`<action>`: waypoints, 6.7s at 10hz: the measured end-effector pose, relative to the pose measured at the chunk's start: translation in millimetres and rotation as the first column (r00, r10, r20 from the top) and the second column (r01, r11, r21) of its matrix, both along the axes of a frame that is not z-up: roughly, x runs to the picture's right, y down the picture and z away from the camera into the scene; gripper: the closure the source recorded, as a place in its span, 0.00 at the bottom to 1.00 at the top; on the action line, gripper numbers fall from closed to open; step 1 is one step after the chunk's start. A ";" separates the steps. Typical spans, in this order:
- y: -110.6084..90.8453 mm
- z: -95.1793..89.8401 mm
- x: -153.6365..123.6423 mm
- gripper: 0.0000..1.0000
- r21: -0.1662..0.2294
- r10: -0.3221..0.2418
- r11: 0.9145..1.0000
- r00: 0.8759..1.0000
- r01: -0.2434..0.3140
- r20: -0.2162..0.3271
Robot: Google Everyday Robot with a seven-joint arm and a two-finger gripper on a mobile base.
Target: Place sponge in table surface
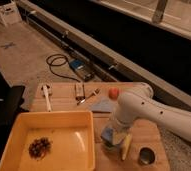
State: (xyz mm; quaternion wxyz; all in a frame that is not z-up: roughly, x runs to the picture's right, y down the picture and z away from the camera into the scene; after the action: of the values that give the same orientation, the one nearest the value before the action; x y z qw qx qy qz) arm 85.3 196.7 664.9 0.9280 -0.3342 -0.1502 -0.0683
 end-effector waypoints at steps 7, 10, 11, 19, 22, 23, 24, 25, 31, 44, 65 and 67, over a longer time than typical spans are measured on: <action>-3.2 32.4 -27.3 0.35 0.004 -0.079 0.997 0.989 0.080 0.125; 10.1 51.5 -30.0 0.35 -0.038 -0.131 0.990 0.978 0.139 0.162; 11.5 53.5 -28.1 0.35 -0.044 -0.135 0.989 0.977 0.144 0.163; 18.6 59.3 -27.4 0.95 -0.060 -0.185 0.979 0.974 0.194 0.128; 0.6 42.8 -25.4 1.00 -0.005 -0.174 0.984 0.980 0.176 0.093; -8.8 34.6 -27.1 1.00 0.023 -0.176 0.984 0.981 0.175 0.084; -20.2 24.8 -24.4 1.00 0.053 -0.169 0.985 0.983 0.166 0.072; -30.9 17.0 -19.5 1.00 0.081 -0.164 0.984 0.985 0.159 0.048; -114.1 22.0 36.1 1.00 0.219 -0.076 0.971 0.991 0.098 -0.106; -276.6 31.6 115.6 1.00 0.496 0.202 0.850 0.979 -0.180 0.010; -192.9 218.8 177.0 0.51 0.185 0.625 0.779 0.768 -0.599 -0.143; -198.7 223.3 174.6 0.29 0.183 0.630 0.773 0.767 -0.607 -0.118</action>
State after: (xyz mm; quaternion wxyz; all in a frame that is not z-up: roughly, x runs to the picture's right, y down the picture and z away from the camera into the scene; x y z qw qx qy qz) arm 259.9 -2.0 888.2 0.9281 -0.2074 -0.1662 0.2608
